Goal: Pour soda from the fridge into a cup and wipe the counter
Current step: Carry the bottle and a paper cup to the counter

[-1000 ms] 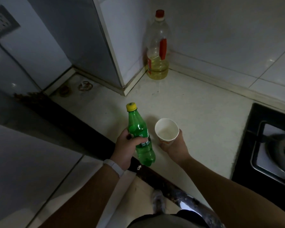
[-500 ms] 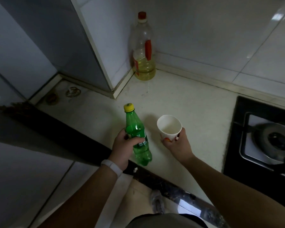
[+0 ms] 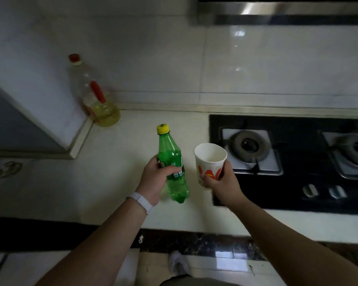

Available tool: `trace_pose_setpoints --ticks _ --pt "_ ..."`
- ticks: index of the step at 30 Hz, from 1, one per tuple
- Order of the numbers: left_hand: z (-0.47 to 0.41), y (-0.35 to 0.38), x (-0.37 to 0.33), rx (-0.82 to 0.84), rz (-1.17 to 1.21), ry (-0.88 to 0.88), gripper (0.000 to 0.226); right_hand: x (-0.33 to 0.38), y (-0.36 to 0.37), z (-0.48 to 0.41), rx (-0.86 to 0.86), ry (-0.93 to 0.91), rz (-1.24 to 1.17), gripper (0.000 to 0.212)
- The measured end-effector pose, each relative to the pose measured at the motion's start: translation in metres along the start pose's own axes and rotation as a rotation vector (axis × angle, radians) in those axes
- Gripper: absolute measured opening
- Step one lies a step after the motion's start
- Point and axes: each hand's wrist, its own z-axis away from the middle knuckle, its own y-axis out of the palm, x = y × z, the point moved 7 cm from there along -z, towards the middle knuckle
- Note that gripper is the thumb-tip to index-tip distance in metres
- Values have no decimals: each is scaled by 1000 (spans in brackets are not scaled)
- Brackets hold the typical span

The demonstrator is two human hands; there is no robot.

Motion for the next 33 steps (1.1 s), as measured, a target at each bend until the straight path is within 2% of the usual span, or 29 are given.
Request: trace_pose_setpoints --ticks 9,20,27,33 --pt "53 177 8 224 -67 -19 40 3 -178 73 -248 -27 -49 59" --pt "143 400 32 500 -194 47 33 -38 -388 191 -581 -16 -72 57" --pt "195 504 52 636 -249 58 34 -64 -482 260 -728 12 -128 62" --pt "215 574 54 749 -326 69 36 -79 -536 280 -845 21 -204 58"
